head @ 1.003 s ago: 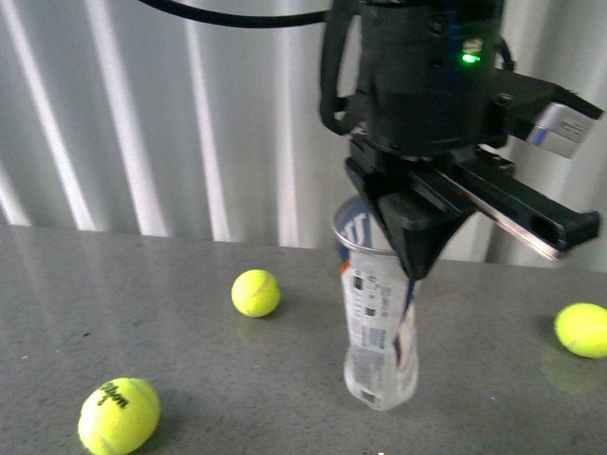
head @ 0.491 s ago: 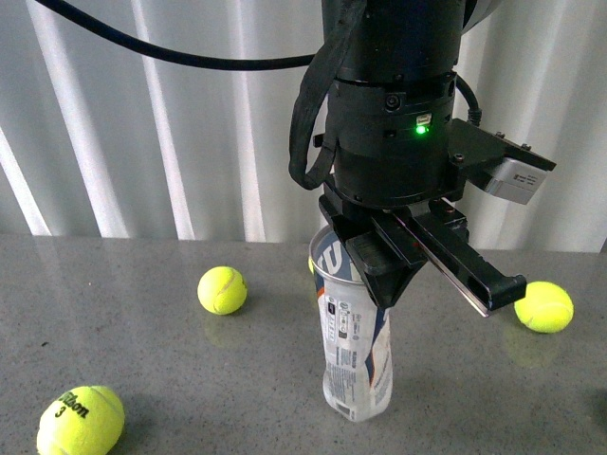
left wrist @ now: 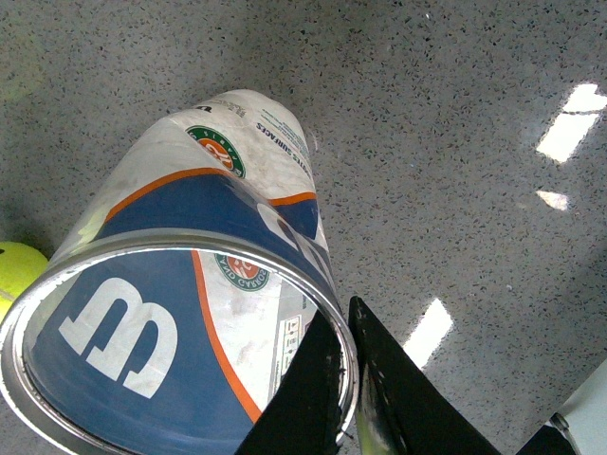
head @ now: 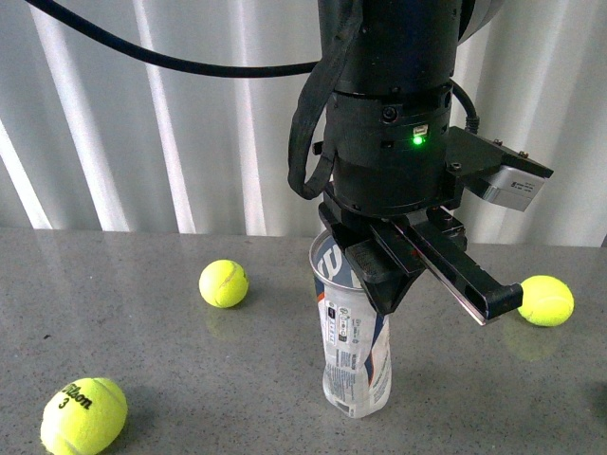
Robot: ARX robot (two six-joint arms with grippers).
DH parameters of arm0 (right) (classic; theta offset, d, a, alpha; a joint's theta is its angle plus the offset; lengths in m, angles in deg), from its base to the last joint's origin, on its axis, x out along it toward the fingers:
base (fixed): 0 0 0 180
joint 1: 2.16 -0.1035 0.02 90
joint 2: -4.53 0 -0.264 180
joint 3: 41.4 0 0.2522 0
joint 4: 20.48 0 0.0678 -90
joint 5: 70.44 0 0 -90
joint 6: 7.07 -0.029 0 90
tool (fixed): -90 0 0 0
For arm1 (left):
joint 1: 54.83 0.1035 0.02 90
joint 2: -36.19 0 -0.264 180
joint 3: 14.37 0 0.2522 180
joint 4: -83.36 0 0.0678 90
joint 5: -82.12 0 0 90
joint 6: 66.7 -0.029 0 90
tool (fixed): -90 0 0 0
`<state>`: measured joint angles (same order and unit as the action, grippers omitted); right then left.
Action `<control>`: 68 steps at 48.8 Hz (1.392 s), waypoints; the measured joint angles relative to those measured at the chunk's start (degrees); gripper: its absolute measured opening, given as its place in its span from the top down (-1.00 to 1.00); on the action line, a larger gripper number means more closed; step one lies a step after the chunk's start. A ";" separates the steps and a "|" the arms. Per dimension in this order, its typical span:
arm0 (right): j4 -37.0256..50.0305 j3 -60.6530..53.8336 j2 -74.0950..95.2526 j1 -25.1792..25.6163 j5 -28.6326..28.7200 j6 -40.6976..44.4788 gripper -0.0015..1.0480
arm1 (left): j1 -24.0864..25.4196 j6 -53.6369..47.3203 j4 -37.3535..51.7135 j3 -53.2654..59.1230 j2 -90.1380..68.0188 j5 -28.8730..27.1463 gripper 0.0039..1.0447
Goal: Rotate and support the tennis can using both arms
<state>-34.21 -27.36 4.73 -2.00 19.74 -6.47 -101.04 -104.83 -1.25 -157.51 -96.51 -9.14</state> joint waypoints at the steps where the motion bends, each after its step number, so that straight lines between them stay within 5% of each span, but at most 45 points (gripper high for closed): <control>1: 0.00 0.00 0.00 0.00 0.00 0.00 -0.87 | -0.02 0.00 -0.22 -0.04 0.00 0.02 0.94; 7: 0.00 0.00 0.00 0.00 0.00 0.00 -0.87 | -0.07 0.00 -0.92 -1.14 -0.44 -0.13 0.94; 18: 0.00 0.00 0.00 0.00 0.00 0.00 -0.87 | -0.07 0.09 -1.42 -4.39 -1.77 -0.74 0.08; 35: 0.00 0.00 0.00 0.00 0.00 0.00 -0.87 | -0.07 0.68 -4.13 -9.44 -3.04 -0.48 -0.90; 56: 0.00 0.00 0.00 0.00 0.00 0.00 -0.87 | 0.76 4.26 -8.46 -25.16 -6.38 3.06 -0.88; 60: 0.00 0.00 0.00 0.00 0.04 0.00 -0.87 | 2.54 8.46 -0.33 -22.82 -3.26 6.40 -0.88; 68: 0.00 0.00 0.00 0.00 -0.13 0.00 -0.87 | 9.53 20.04 23.30 -0.33 15.85 7.08 -0.88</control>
<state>-34.21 -27.36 4.73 -2.00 19.61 -6.47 -91.52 -84.78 22.05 -157.84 -80.66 -2.05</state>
